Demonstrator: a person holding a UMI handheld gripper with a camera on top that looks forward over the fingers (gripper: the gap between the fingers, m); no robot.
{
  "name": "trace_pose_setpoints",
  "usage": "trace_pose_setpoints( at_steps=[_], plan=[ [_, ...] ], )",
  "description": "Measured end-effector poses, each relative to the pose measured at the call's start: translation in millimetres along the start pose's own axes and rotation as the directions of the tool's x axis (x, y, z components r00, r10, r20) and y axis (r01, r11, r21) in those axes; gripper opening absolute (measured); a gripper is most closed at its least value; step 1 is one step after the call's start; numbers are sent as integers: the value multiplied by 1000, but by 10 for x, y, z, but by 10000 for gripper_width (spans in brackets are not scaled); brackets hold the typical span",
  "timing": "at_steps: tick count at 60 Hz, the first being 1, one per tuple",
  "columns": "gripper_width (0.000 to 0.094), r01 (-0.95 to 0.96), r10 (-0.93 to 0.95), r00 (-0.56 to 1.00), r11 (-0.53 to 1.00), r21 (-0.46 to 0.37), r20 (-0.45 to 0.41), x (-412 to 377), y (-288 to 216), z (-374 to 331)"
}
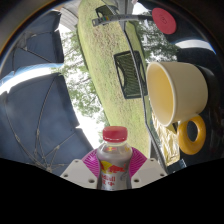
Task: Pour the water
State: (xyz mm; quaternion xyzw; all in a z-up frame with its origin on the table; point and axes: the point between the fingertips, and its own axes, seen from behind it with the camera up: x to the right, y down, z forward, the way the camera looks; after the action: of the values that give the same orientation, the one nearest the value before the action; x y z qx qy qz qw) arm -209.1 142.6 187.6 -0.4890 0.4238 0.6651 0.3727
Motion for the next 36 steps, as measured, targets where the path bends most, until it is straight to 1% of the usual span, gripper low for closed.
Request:
trace_pose_setpoints(
  at_steps=[2,6,11,14,20,25,28,32,34,36],
  plan=[
    [329,-63,63,998,998,5,5,6,-139,-3],
    [341,-109,110,994,994,27,-10,110,-148,-16],
    [339,-254,255,967,966,45,-22,245,-295,-31],
    [341,-304,306,952,951,59,-21,264,-379,-53],
    [350,-308,311,950,948,72,-30,303,-380,-42],
    [352,-283,284,958,959,32,-27,152,-288,-91],
    [351,-180,180,984,984,-8,-5,-66,-175,-116],
    [353,98,-95,992,995,-34,77,-563,-55,-178],
    [354,305,-303,942,952,8,141,-908,-81,-240],
    [353,520,-527,831,849,90,176,-1256,-147,-304]
  ],
)
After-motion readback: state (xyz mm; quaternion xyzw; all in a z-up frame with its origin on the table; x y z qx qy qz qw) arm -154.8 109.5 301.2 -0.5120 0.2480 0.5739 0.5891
